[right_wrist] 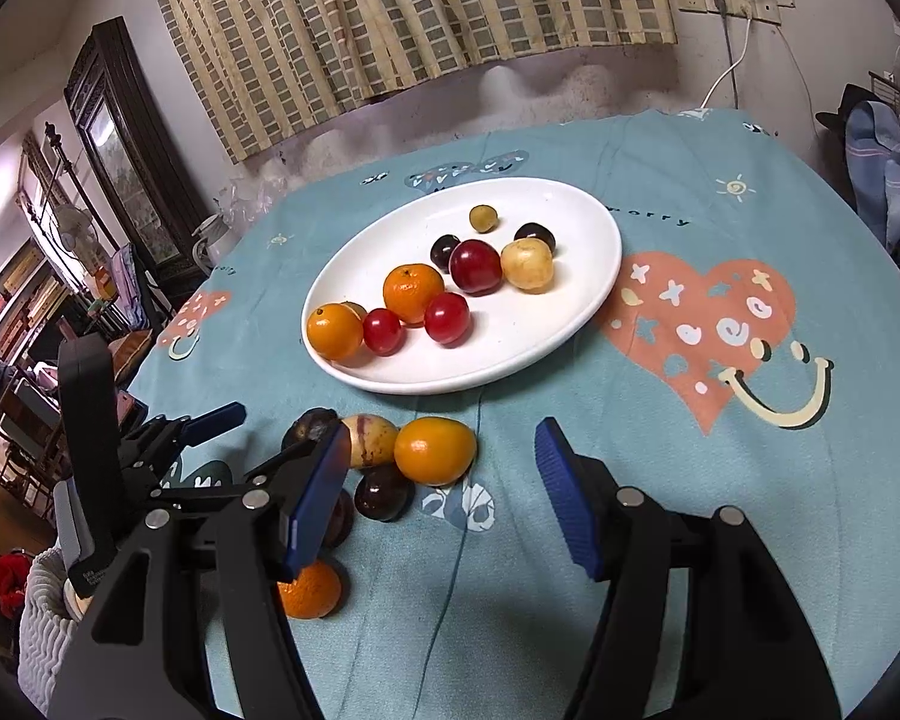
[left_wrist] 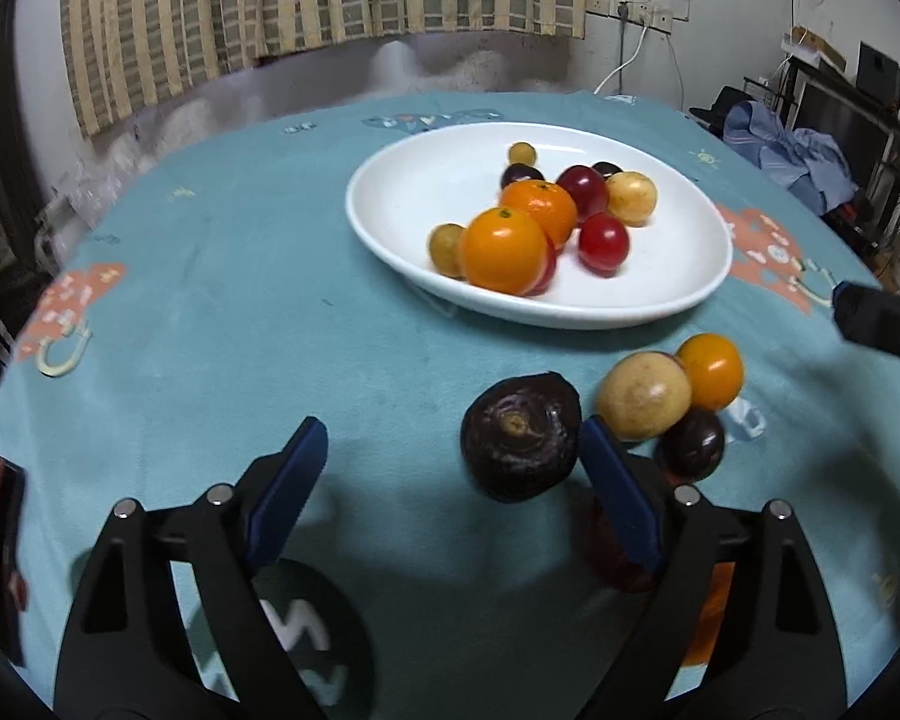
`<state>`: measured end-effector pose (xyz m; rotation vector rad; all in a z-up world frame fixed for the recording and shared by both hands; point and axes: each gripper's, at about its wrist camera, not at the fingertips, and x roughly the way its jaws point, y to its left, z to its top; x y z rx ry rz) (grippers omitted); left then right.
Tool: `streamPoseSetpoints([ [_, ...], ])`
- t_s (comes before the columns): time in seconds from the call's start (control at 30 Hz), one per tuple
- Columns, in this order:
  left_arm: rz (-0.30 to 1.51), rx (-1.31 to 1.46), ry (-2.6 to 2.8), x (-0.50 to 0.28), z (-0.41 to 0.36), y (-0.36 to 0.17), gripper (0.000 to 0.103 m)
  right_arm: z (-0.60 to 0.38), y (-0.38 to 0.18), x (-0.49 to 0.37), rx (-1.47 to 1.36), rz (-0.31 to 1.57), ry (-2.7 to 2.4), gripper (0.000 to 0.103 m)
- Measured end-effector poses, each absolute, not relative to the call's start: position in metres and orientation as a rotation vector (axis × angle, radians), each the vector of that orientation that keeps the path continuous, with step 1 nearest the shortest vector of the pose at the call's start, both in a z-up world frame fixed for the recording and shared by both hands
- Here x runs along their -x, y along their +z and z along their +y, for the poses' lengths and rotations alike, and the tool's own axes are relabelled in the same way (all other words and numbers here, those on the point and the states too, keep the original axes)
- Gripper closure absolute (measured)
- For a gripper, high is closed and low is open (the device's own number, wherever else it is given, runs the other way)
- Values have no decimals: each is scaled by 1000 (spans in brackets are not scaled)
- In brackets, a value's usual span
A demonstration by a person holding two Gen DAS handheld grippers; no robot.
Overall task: Organize fruits
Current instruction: 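Move the left gripper to the large dark plum and close on it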
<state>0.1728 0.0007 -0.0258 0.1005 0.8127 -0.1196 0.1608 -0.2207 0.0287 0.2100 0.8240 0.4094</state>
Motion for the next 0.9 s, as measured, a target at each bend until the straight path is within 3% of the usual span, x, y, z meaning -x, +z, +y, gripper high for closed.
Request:
streamPoseSetpoints([
  [0.2,819,-44,-114,-185,-6,-28,14,-214,23,-161,-178,835,410,39],
  [0.37,857,17,-193,-184,-2,-29,28,-214,19,-163,-177,849,405,39],
  [0.7,820,-51,-110,-184,1,-28,24,-215,21,-162,-181,846,412,39],
  [0.9,865,21,-161,-189,7,-31,29,-215,20,-162,-186,846,406,39],
])
